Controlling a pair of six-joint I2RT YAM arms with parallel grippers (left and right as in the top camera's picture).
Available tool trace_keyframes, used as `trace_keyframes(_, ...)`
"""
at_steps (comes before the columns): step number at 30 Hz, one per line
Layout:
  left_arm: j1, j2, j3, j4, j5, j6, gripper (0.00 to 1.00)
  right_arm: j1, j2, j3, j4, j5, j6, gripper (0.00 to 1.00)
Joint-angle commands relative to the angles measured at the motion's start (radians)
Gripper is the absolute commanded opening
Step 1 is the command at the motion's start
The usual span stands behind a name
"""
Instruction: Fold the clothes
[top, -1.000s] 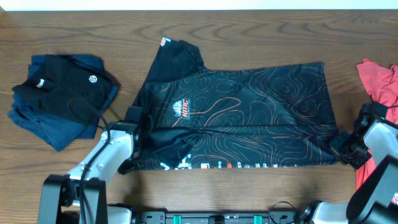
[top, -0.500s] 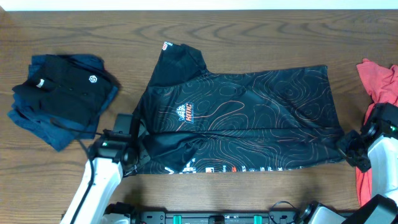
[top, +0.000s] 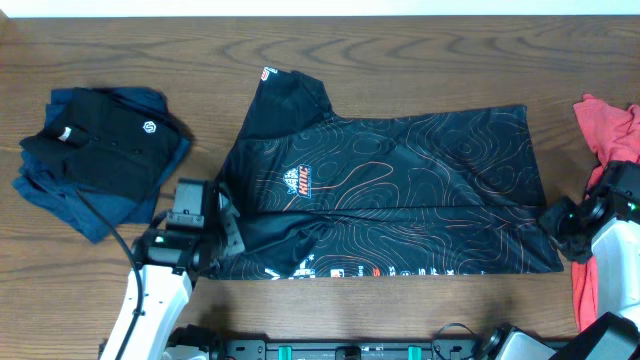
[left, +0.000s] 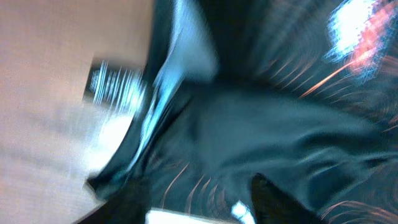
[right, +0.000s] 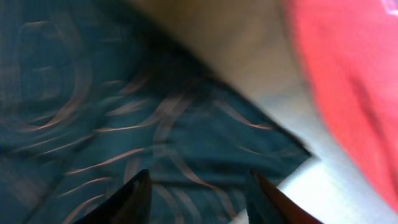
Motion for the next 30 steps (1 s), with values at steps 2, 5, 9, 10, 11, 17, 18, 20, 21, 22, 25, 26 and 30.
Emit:
trace_keyframes(2,0.005,0.034,0.137,0.066,0.039,0.109,0.63,-0.005,-0.017,-0.002,0.036,-0.225,-0.116,0.49)
trace_keyframes(5,0.005,0.134,0.235,0.119,0.04,0.157,0.65,0.01,-0.017,-0.002,0.054,-0.243,-0.138,0.52)
trace_keyframes(9,0.005,0.333,0.382,0.158,0.086,0.219,0.7,0.026,-0.017,-0.002,0.059,-0.243,-0.156,0.55)
trace_keyframes(10,0.005,0.386,0.419,0.167,0.087,0.22,0.71,0.026,-0.017,-0.002,0.058,-0.243,-0.156,0.56)
trace_keyframes(11,0.006,0.447,0.462,0.182,0.087,0.22,0.73,0.026,-0.017,-0.002,0.058,-0.243,-0.156,0.56)
trace_keyframes(17,0.038,0.76,0.723,0.231,0.189,0.235,0.79,0.026,-0.017,-0.002,0.058,-0.242,-0.164,0.57)
trace_keyframes(18,0.05,0.814,0.776,0.231,0.221,0.236,0.79,0.026,-0.017,-0.002,0.058,-0.242,-0.164,0.56)
trace_keyframes(20,0.071,0.901,0.863,0.23,0.27,0.235,0.81,0.026,-0.017,-0.002,0.058,-0.238,-0.163,0.57)
trace_keyframes(21,0.082,0.942,0.904,0.23,0.295,0.236,0.82,0.026,-0.017,-0.002,0.058,-0.236,-0.164,0.57)
trace_keyframes(22,0.095,0.986,0.949,0.23,0.317,0.235,0.82,0.026,-0.017,-0.002,0.058,-0.235,-0.164,0.57)
trace_keyframes(25,0.119,1.092,1.048,0.234,0.35,0.235,0.83,0.026,-0.017,-0.002,0.058,-0.235,-0.164,0.57)
trace_keyframes(26,0.123,1.12,1.072,0.236,0.349,0.237,0.84,0.026,-0.017,-0.002,0.058,-0.235,-0.164,0.57)
trace_keyframes(30,0.127,1.203,1.103,0.314,0.349,0.273,0.84,0.026,-0.017,-0.002,0.06,-0.235,-0.164,0.57)
